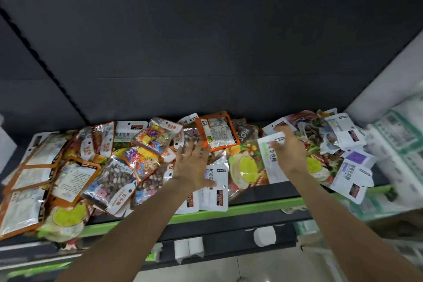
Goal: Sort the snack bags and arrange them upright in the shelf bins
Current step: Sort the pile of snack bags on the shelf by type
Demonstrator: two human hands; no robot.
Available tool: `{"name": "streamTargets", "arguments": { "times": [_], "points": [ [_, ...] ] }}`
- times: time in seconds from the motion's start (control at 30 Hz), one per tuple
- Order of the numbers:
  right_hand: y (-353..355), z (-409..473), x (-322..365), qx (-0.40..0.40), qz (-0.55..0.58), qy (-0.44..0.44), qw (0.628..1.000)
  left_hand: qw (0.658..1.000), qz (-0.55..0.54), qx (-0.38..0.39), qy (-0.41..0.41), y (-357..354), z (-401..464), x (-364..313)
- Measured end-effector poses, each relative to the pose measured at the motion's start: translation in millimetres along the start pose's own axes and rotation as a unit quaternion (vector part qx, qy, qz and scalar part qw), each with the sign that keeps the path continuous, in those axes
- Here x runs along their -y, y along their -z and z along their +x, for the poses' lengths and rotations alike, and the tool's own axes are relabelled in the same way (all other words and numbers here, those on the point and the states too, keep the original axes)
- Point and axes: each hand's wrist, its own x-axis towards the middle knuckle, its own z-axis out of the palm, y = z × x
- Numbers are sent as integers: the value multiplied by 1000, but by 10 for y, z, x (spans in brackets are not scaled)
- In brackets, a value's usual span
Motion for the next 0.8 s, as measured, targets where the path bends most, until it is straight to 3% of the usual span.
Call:
{"name": "streamTargets", "arguments": {
  "times": [0.17, 0.23, 0.3, 0.37, 0.43, 0.67, 0.73, 0.8],
  "points": [
    [40, 95, -448, 30, -116, 16, 993, 1000, -12, 22, 12, -52, 35, -214],
    [-37, 34, -464, 43, -223, 83, 970, 999, 1, 31, 21, -77, 41, -259],
    [-155, -46, -458, 121, -237, 159, 951, 999, 0, 28, 33, -93, 58, -281],
    [-272, -110, -475, 232, -205, 172, 935, 999, 0, 18, 39, -105, 58, -294],
    [-333, -98, -582, 270, -224, 167, 922, 999, 5, 4, 41, -112, 47, -305],
    [-47, 137, -999, 187, -348, 91, 914, 998, -23, -17, 49, -109, -10, -353],
    [-50, 102, -898, 151, -297, 107, 937, 998, -51, -17, 41, -102, -34, -331],
    [-151, 6, -671, 130, -163, 148, 967, 996, -88, -17, 25, -79, -68, -264]
  ]
}}
